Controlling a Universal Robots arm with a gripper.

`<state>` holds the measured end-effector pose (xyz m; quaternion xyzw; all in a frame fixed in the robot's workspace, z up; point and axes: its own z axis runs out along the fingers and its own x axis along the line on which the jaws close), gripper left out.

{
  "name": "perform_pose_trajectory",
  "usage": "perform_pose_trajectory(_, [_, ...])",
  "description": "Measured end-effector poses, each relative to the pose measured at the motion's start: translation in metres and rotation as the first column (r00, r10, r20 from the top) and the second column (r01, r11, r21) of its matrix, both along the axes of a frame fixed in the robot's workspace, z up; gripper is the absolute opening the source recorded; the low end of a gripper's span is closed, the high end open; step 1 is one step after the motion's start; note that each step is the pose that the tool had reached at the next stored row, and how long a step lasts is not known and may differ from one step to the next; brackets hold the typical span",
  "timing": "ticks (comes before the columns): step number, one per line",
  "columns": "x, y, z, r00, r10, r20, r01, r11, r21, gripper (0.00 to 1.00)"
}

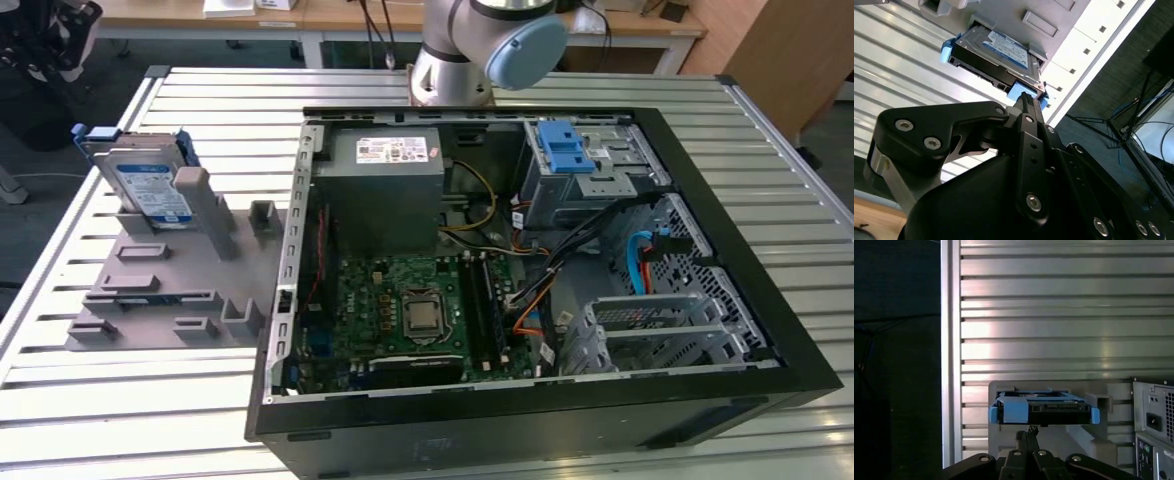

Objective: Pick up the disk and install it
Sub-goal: 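Pick up the disk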

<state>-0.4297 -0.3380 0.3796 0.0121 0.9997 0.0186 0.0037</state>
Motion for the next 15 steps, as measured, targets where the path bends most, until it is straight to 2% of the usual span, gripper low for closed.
perform_pose_trajectory(4, [0.0, 0.0, 0.0, 0.9991, 0.041, 0.0, -0.041, 0.9991, 0.0, 0.11])
perform_pose_trajectory(8, [0.0, 0.0, 0.0001, 0.9962, 0.087, -0.0001, -0.087, 0.9962, 0.0, 0.11])
perform_pose_trajectory(11, [0.0, 0.0, 0.0, 0.9929, 0.119, -0.0002, -0.119, 0.9929, 0.0, 0.11])
perform_pose_trajectory(15, [0.0, 0.0, 0.0, 0.9862, 0.166, -0.0001, -0.166, 0.9862, 0.0, 0.11])
